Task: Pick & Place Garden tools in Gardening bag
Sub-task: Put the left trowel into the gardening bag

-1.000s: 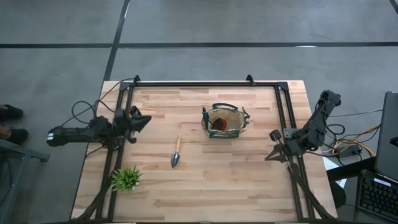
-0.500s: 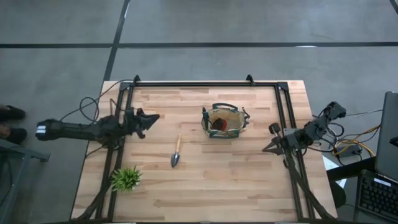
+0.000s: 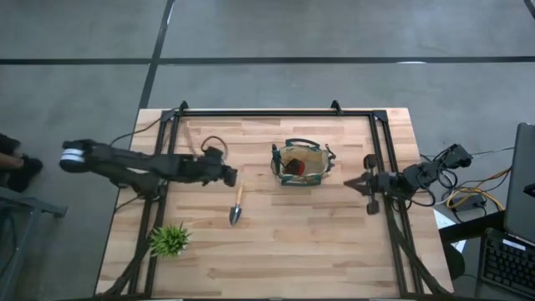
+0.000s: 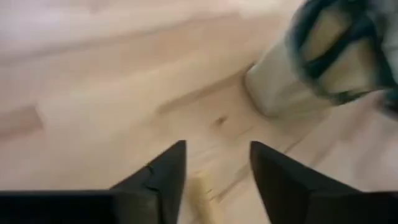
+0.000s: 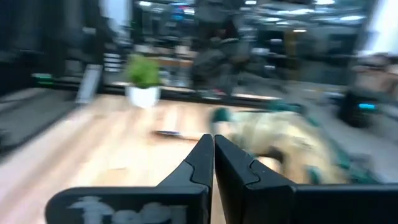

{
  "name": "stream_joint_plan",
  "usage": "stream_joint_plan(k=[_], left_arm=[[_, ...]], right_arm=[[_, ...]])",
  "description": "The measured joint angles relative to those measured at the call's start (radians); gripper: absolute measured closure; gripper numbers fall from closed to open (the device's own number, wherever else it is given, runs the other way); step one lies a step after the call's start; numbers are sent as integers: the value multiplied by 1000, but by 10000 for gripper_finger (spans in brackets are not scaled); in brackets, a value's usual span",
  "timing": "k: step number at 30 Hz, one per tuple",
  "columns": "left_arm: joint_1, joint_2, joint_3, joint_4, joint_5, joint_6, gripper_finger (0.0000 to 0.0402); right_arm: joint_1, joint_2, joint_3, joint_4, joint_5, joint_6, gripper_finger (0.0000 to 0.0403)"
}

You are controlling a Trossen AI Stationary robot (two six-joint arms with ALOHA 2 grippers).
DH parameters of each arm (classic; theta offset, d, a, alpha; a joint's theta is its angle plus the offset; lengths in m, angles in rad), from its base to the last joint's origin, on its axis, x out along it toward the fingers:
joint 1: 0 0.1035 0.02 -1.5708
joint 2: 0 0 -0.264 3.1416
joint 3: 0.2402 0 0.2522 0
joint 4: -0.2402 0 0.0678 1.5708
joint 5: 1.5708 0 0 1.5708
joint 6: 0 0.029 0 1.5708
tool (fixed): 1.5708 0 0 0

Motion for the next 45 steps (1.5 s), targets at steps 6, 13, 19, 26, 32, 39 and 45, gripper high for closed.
stream_joint_plan(k=[6,13,19,26,32,39,45], left_arm=[[-12,203,150,-68,70,-53,150],[-30,364,288,-157,91,-50,137],[-40,450,326,-250,110,-85,140],[-45,538,322,-243,133,-99,140],[-45,588,320,-243,143,-99,143],[-45,593,320,-250,143,-95,186],[-45,592,319,-237,134,-77,284]], right_arm=[[0,9,0,-4,167,-89,394],[0,11,-7,-8,162,-69,394],[1,10,-12,-10,160,-27,394],[1,10,-20,-33,160,-26,394],[1,10,-21,-32,160,-24,394],[1,10,-21,-32,161,-26,394],[1,10,-21,-32,161,-24,394]])
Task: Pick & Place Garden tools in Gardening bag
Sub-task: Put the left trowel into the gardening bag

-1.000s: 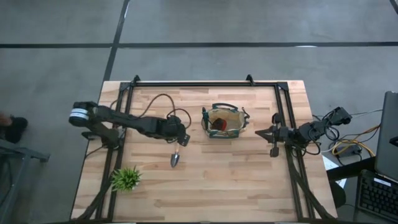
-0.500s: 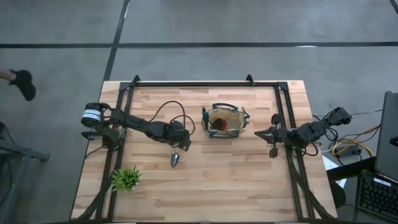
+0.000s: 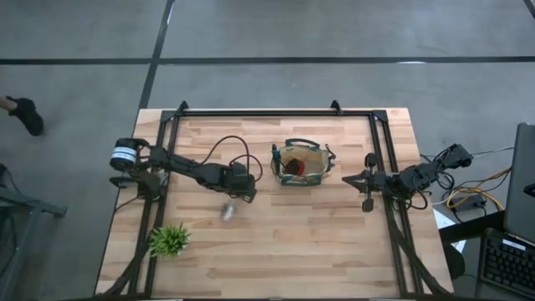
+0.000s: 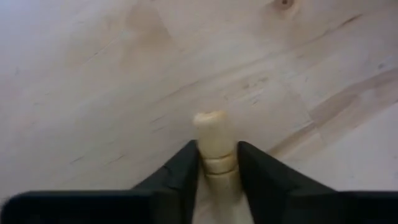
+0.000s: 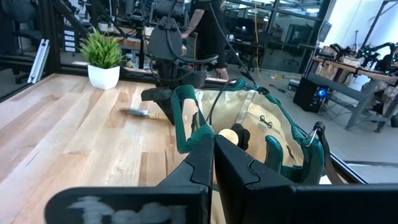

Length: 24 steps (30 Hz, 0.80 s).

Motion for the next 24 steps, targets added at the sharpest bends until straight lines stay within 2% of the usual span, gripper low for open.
stream_joint_plan(k=[3,12,19,24], left_arm=[[-1,0,-1,9,-27,24,330],[-20,1,9,198,-53,84,331],[-63,1,63,470,-68,261,330],[-110,1,138,552,-207,379,329]], right_arm=[[0,0,0,0,0,-1,394],[0,0,0,0,0,-1,394],[0,0,0,0,0,-3,394],[0,0,0,0,0,-3,394]])
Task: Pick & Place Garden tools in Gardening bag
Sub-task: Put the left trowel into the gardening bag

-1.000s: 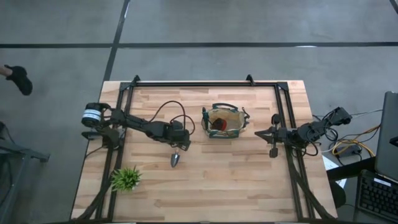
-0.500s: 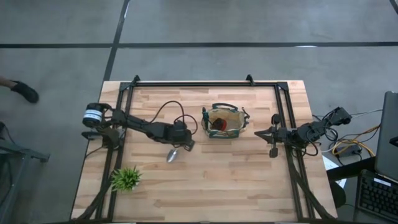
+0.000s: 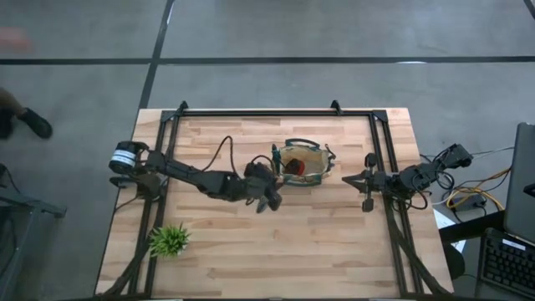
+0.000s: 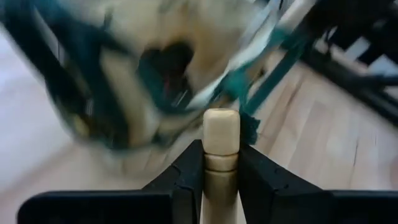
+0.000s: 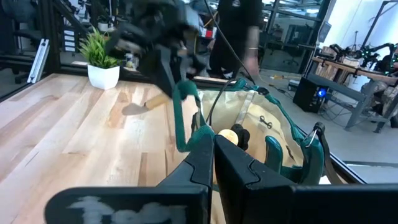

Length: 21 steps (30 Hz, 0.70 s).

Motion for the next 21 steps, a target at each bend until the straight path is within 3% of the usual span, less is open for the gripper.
stream_joint_plan(k=[3,8,10,12,16,21], left_arm=[[-43,0,33,51,-113,81,328],[-100,10,43,133,-385,215,327],[-102,22,42,195,-440,268,327],[-101,36,42,269,-457,327,327],[-89,84,46,417,-386,411,326],[-98,172,62,543,-407,511,326]], right_arm=[[0,0,0,0,0,2,394],[0,0,0,0,0,0,394],[0,0,0,1,0,1,394],[0,0,0,1,0,0,394],[0,0,0,2,0,0,394],[0,2,0,2,0,-1,394]])
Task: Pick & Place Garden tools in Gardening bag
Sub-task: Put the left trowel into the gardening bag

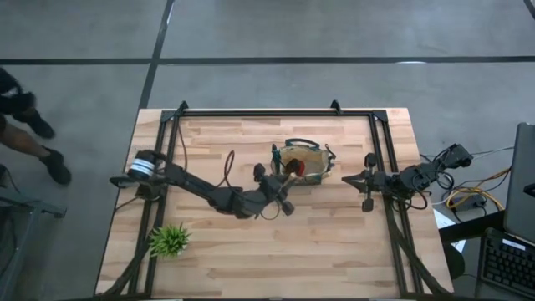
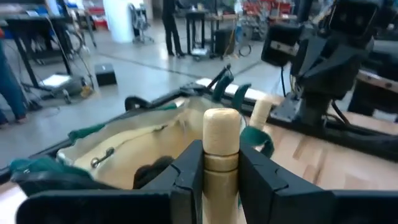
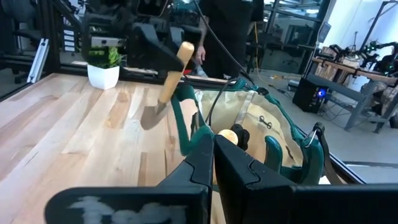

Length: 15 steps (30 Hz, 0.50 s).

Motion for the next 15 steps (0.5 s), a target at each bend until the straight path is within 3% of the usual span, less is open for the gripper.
stream_joint_plan(k=[7,15], left_arm=[[1,102,52,246,-58,205,326],[36,167,174,276,-76,412,326]], right_arm=[[0,-1,0,-1,0,-22,394],[0,-2,0,-1,0,-26,394]])
